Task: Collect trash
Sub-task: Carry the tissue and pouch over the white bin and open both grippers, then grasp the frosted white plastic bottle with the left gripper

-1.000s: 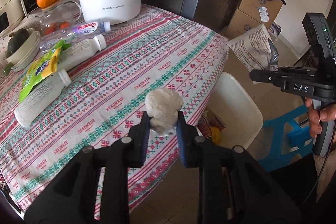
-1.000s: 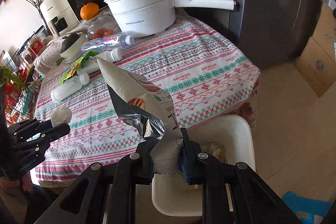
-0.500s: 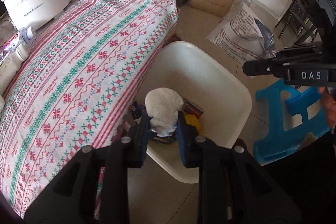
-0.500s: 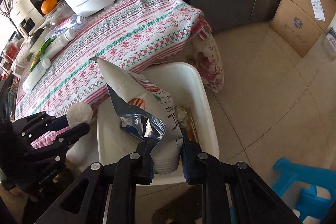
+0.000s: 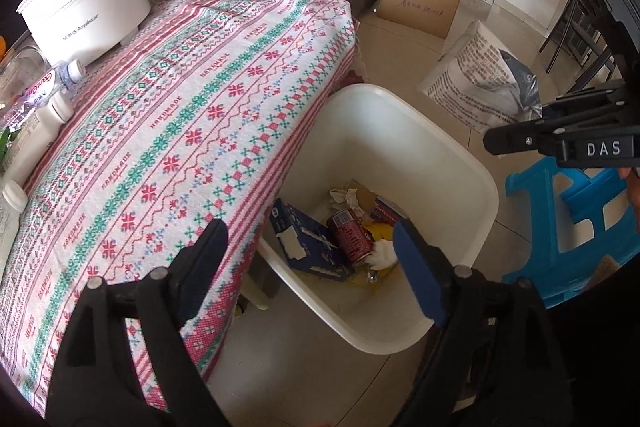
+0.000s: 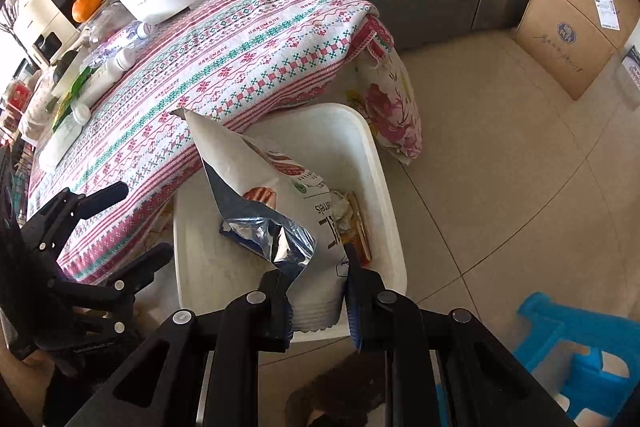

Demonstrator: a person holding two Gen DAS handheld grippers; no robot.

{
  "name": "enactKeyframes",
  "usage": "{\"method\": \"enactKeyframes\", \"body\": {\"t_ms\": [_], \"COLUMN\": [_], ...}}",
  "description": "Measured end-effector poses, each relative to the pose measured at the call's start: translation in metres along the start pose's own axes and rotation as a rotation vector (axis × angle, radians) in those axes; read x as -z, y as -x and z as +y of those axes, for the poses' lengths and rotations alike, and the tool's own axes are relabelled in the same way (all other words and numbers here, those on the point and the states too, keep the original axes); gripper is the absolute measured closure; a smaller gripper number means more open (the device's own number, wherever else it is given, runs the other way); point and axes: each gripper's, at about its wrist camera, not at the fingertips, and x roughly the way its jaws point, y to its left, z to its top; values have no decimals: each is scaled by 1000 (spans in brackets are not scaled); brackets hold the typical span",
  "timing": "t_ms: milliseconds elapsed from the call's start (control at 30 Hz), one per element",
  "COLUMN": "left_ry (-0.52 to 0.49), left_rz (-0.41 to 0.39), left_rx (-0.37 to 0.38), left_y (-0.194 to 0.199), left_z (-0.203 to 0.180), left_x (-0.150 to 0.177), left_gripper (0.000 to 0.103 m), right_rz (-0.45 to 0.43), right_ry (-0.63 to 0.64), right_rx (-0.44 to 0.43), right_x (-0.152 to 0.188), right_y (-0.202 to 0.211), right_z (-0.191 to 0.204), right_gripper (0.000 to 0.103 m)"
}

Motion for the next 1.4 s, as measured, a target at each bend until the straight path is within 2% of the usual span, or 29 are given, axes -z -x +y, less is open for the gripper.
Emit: {"method": "enactKeyframes", "body": {"t_ms": [433,500,567,600,933,1133,1400], "left_ry": [35,35,34,35,50,82,156], "left_rz": [-19,-22,-24,-25,-21,-17,-11], "left_rx": [-42,-48,-50,-51,-84,-147,-265], "left_y": [19,21,22,23,30,43,70], "left_z": [21,23,24,25,41,78,168], "left_x": [4,4,4,4,5,7,18], "left_gripper": [14,14,14,14,14,14,14], "right_rz": [60,67,58,48,22,-15,-49], "right_ry": [20,15,13,14,17,10,37], "right_rx": [5,6,15,19,14,6,-19], "right_x": [-6,-7,-8,-9,-17,-27,-44], "right_y": [-14,-15,-12,-10,-4,3,9], "right_z": [13,14,16,18,26,37,65], "right_gripper": [80,70,48,45,40,32,27]}}
